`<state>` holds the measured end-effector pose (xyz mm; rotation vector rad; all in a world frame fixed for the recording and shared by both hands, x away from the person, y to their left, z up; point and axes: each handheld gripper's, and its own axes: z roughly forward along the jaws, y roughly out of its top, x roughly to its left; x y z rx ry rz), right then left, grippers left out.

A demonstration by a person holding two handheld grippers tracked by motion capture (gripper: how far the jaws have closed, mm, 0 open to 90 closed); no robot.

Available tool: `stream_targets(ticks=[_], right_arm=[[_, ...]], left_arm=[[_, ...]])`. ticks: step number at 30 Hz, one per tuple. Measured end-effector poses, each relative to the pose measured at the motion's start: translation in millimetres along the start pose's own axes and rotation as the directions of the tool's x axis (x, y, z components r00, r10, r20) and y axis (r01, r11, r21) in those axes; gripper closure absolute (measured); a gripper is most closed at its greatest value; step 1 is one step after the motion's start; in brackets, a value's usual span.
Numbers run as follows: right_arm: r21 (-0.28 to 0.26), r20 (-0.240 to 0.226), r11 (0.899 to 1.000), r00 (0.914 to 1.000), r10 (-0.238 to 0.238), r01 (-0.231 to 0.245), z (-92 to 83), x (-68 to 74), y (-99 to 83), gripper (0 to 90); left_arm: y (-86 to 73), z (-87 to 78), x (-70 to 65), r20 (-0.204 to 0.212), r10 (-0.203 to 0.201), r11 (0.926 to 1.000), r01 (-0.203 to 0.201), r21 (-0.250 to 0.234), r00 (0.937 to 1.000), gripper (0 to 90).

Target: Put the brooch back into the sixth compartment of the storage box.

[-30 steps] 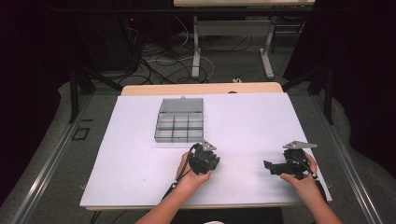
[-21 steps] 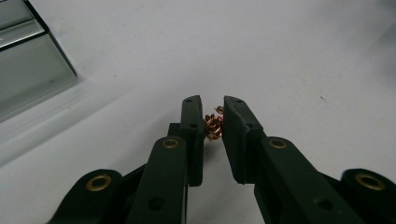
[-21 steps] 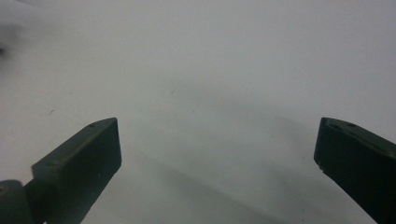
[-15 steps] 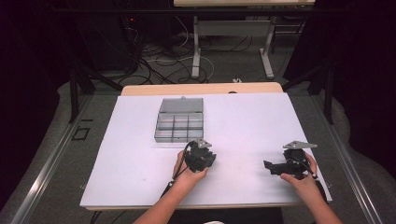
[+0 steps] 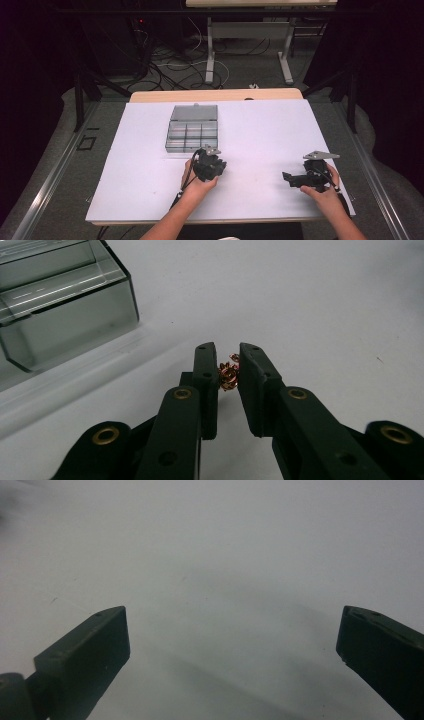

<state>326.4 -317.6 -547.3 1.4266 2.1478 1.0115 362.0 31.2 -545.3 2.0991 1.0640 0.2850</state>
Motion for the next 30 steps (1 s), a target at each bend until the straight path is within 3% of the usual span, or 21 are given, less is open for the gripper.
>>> stream_targets(ticks=[10, 30], right_arm=[[0.0, -0.001, 1.0, 1.0, 0.001, -0.001, 0.0, -0.3, -0.1, 0.4], [0.002, 0.0, 1.0, 1.0, 0.002, -0.002, 0.5, 0.6, -0.4, 0.4]], left_arm=[[-0.1, -3.1, 10.9, -0.022, -0.016, 0.9999, 0.016, -0.006, 0.9996, 78.9], [5.1, -9.8, 19.3, -0.029, -0.056, 0.998, 0.055, -0.032, 0.998, 78.8]])
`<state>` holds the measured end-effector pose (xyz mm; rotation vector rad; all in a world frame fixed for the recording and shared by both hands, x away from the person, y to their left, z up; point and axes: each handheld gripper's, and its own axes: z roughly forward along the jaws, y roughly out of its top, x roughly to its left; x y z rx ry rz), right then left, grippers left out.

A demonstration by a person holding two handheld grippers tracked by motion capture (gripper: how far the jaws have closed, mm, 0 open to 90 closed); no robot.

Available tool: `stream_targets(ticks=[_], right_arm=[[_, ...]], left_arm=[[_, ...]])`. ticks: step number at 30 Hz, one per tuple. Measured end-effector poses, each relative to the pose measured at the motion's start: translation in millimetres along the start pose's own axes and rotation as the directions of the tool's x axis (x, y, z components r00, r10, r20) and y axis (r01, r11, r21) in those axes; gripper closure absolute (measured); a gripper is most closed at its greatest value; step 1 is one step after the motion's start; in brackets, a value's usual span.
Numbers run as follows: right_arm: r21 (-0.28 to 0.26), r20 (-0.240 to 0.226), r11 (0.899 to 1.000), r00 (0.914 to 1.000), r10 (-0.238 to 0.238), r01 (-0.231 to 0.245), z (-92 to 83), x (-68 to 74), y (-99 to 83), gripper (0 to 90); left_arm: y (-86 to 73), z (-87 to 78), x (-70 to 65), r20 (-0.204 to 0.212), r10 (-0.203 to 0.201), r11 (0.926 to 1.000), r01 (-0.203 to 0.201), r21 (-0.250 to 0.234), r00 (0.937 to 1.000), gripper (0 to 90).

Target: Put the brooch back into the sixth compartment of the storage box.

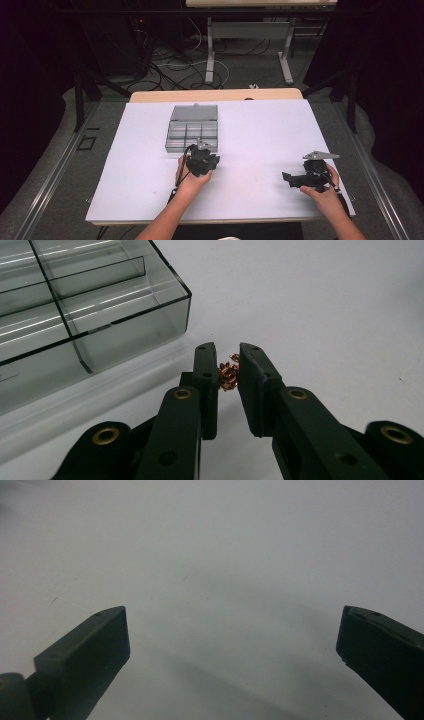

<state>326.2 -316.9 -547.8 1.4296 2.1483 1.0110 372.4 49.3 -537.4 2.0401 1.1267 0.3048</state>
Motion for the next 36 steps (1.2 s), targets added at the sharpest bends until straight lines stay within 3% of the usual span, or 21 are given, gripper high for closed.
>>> stream_targets(ticks=[30, 34, 36], right_arm=[[0.0, -0.002, 1.0, 1.0, 0.0, 0.0, -0.2, -0.1, 0.0, 0.4], [0.0, -0.002, 1.0, 1.0, 0.0, 0.0, -0.1, -0.1, -0.1, 0.4], [0.0, -0.002, 1.0, 1.0, -0.001, 0.001, -0.2, -0.1, -0.1, 0.4]], left_arm=[[26.5, -5.6, 5.4, 0.004, -0.014, 0.9998, 0.014, -0.012, 0.9999, 78.9], [31.0, -6.4, 6.3, 0.011, -0.037, 0.9992, 0.037, -0.01, 0.9992, 78.8], [33.2, -6.8, 7.8, 0.005, -0.025, 0.9996, 0.025, -0.008, 0.9997, 78.8]])
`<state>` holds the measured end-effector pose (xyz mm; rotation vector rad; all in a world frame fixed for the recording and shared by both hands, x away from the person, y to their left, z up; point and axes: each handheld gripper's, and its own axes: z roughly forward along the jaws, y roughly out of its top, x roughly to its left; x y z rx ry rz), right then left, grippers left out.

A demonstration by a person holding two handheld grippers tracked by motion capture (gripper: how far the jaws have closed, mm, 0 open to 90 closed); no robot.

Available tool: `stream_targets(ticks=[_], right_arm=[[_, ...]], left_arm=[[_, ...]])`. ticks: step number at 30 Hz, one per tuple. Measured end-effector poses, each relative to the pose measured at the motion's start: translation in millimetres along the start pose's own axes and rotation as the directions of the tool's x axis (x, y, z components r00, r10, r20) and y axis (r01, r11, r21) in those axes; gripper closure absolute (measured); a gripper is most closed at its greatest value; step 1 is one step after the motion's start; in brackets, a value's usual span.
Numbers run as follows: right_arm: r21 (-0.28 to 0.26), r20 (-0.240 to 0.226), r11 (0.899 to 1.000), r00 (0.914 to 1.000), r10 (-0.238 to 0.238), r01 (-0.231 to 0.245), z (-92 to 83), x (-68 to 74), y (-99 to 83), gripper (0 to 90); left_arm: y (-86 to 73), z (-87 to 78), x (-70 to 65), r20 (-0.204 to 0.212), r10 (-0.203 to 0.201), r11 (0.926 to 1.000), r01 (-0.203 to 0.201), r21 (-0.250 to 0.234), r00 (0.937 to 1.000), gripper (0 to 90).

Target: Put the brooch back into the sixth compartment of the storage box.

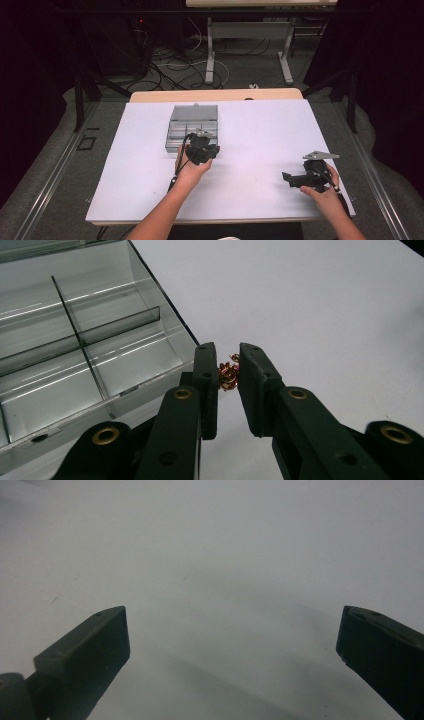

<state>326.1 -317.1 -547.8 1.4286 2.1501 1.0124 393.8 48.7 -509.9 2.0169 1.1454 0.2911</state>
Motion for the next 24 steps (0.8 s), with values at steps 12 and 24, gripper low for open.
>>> stream_targets(ticks=[12, 24], right_arm=[[0.0, 0.001, 1.0, 1.0, 0.001, -0.001, 0.2, 0.2, 0.1, 0.4], [0.0, 0.001, 1.0, 1.0, -0.001, 0.001, 0.4, -0.1, 0.0, 0.4]], left_arm=[[10.8, 0.3, 4.7, 0.0, -0.026, 0.9997, 0.026, -0.001, 0.9997, 78.8], [22.1, 5.7, 6.2, -0.014, -0.037, 0.9993, 0.037, -0.008, 0.9992, 78.9]])
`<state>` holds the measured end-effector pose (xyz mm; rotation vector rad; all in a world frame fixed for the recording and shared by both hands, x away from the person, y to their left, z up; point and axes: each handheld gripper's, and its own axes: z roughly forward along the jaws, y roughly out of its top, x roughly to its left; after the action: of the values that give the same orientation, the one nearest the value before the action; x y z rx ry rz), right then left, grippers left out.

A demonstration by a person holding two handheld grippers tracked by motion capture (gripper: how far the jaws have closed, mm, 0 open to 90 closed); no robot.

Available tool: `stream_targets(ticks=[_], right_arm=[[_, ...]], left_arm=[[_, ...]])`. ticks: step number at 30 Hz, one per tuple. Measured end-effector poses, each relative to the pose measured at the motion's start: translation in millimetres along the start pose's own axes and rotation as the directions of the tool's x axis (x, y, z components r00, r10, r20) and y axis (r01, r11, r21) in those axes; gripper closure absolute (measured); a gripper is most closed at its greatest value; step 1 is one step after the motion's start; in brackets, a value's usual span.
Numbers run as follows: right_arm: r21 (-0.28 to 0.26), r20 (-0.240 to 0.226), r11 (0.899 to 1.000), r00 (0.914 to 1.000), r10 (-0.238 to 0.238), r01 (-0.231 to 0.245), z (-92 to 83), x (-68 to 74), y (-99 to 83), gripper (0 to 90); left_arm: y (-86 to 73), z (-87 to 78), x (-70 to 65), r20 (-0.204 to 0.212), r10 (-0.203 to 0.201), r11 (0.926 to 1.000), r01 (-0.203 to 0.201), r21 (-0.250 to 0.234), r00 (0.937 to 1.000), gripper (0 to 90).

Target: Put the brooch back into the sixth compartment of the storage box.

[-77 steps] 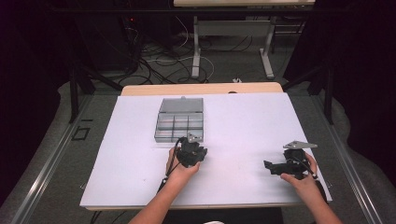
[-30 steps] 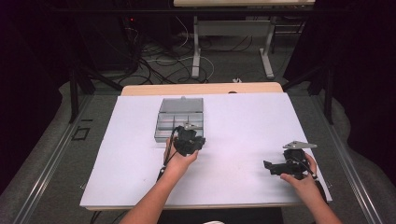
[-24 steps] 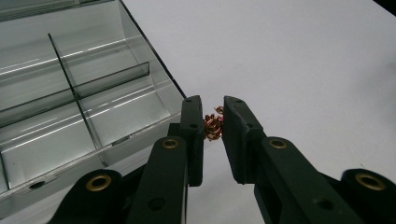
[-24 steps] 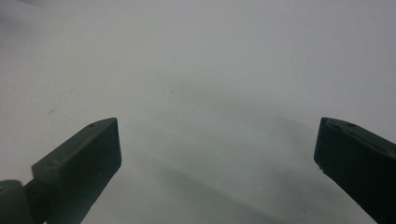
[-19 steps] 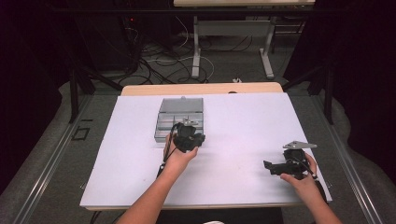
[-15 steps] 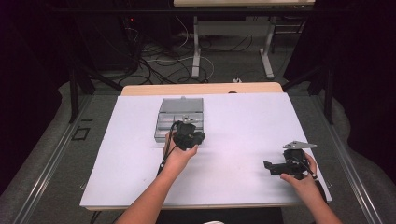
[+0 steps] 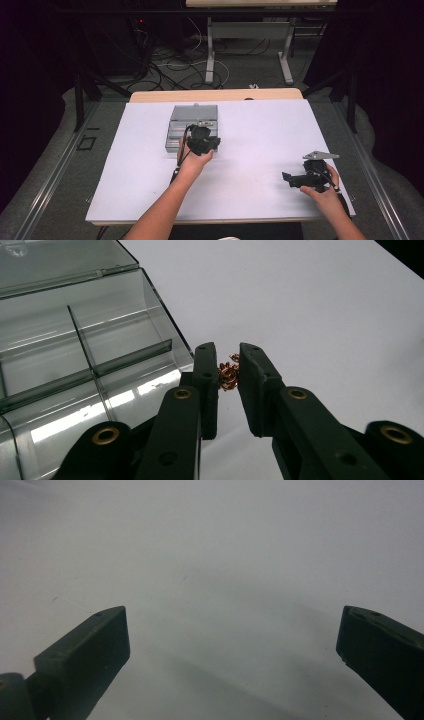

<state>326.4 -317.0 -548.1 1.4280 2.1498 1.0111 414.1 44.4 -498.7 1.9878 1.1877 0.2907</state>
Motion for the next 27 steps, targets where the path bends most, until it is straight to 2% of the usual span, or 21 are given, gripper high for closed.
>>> stream_targets(ticks=[18, 20, 27], right_arm=[[0.002, -0.001, 1.0, 1.0, 0.0, 0.0, 0.2, -0.7, -0.2, 0.4], [0.003, -0.001, 1.0, 1.0, -0.001, 0.001, 0.2, -0.9, -0.2, 0.4], [0.002, -0.001, 1.0, 1.0, 0.0, 0.0, 0.2, -0.7, -0.2, 0.4]], left_arm=[[5.9, 8.7, 13.2, -0.033, -0.048, 0.9988, 0.048, -0.004, 0.9983, 78.9], [5.9, 9.3, 14.9, -0.036, -0.067, 0.9977, 0.067, -0.004, 0.9971, 78.8], [6.2, 13.0, 22.4, -0.055, -0.089, 0.996, 0.089, 0.002, 0.9945, 78.9]])
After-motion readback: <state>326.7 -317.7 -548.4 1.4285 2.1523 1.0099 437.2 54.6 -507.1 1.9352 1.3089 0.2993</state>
